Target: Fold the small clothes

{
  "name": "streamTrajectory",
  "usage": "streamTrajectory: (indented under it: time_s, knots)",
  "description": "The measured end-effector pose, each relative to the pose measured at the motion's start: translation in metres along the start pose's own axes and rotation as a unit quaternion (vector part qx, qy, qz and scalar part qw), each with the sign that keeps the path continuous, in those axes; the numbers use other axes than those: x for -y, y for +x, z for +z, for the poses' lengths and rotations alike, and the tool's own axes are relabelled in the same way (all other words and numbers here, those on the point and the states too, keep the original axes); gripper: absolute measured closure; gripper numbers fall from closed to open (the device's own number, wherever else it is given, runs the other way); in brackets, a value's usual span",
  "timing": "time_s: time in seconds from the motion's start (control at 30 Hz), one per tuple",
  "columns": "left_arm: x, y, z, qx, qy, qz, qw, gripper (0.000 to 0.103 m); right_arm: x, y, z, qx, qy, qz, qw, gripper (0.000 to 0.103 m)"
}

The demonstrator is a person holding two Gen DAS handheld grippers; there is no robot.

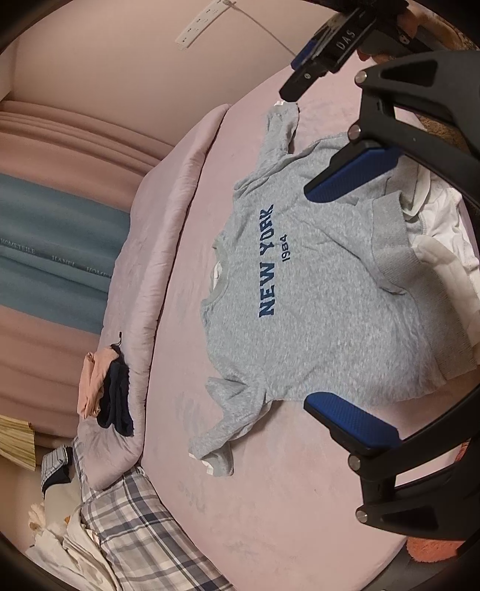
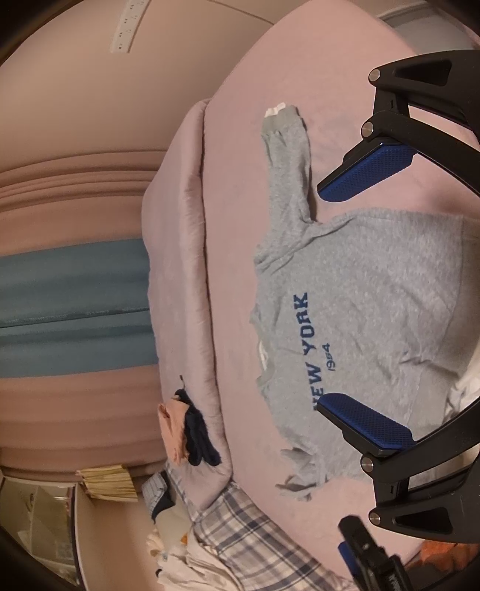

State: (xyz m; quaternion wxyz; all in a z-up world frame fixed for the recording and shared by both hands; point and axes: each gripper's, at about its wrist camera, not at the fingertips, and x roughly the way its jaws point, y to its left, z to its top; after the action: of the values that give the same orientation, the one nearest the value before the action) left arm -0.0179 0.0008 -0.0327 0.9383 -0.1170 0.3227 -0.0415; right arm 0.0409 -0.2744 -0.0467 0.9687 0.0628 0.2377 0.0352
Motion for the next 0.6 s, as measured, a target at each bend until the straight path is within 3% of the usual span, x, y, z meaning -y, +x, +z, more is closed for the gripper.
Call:
streamTrajectory:
  time_s: [0.6]
  knots:
    - [-0.024,0.018,-0.003,-0.022,-0.023,0.023,0.9992,0.001,-0.007,0.025,-0.008,-0.024,-0.003,0.004,1.000,0.000]
